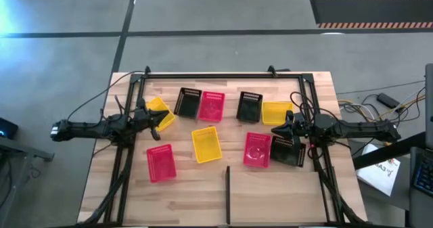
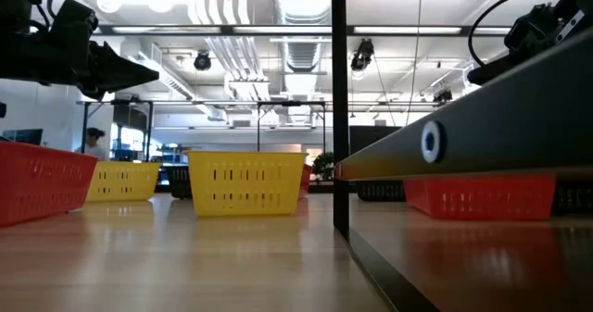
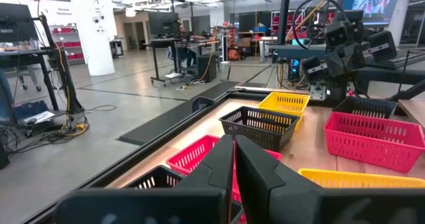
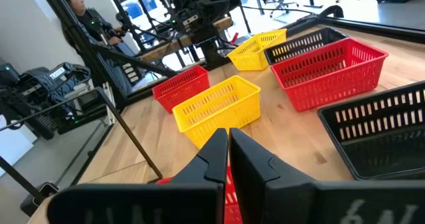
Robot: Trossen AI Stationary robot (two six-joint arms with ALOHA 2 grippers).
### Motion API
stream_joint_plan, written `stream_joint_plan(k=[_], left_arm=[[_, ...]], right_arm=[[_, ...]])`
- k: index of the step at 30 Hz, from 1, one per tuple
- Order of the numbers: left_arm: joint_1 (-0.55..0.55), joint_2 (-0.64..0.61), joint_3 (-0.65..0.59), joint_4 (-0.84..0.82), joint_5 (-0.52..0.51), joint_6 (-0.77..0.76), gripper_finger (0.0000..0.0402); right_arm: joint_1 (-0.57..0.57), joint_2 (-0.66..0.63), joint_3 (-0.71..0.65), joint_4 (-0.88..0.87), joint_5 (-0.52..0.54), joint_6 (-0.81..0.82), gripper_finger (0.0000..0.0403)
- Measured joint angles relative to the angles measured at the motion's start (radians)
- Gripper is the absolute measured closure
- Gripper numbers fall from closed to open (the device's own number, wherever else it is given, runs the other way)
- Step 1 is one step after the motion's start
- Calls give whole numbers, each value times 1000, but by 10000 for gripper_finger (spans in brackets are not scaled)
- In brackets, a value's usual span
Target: Stack baskets on shelf by color
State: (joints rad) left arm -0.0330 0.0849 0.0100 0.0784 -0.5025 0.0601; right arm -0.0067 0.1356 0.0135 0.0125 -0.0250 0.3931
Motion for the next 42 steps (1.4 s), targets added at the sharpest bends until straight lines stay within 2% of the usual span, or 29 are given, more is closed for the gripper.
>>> stream_joint_plan(k=[21,22,25,29,32,38,42], left_arm=[[0,0,0,27,0,-1,402],[0,0,0,46,3,-14,402],[-1,0,0,149,45,-222,402],[0,23,0,365,35,-346,402],[0,78,14,449,52,-408,402],[-1,314,158,372,64,-480,402],[-2,527,317,275,131,-525,402]], right_arm=[[0,0,0,0,0,0,394],[0,0,0,0,0,0,394],[0,0,0,0,0,0,394],[0,0,0,0,0,0,394],[0,0,0,0,0,0,394],[0,0,0,0,0,0,394],[0,0,0,0,0,0,394]])
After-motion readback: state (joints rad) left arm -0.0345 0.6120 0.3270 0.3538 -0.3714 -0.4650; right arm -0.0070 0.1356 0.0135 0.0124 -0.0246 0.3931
